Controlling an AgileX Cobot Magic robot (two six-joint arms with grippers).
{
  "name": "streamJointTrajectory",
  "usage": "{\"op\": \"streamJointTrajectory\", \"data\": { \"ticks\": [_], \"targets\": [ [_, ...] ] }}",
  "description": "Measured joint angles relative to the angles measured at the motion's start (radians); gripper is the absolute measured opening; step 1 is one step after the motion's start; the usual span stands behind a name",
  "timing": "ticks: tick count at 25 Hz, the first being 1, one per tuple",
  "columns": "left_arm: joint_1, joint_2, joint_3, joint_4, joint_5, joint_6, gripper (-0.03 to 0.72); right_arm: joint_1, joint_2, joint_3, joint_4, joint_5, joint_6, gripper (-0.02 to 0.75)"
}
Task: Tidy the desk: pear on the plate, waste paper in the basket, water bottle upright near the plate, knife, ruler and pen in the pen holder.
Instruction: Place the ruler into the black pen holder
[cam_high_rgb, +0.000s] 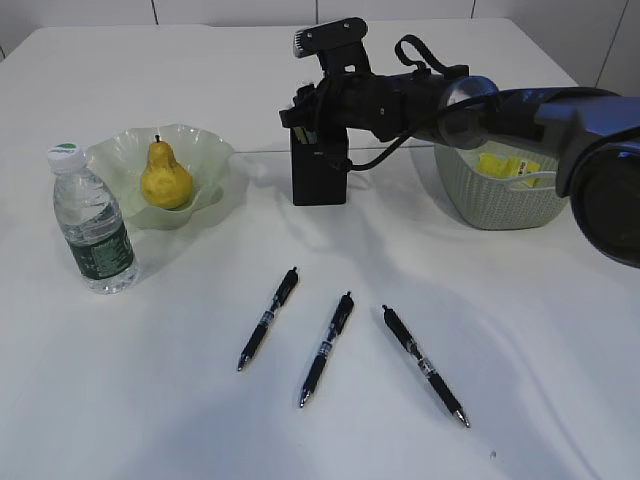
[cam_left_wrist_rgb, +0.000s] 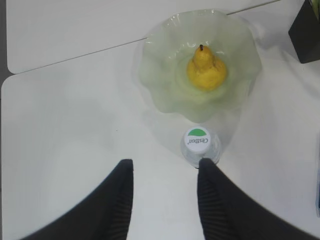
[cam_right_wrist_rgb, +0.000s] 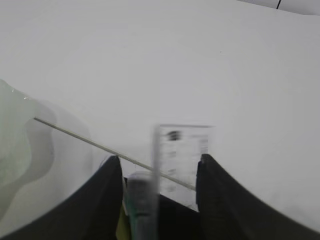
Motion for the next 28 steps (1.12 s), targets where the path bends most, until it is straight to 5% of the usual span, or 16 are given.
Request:
{"op": "streamJointTrajectory", "data": {
  "ticks": [28],
  "targets": [
    [0.000, 0.000, 0.000, 0.000, 0.000, 0.000, 0.289, 0.000, -0.154, 0.000, -0.002, 0.194, 0.001, 0.400]
  ]
}}
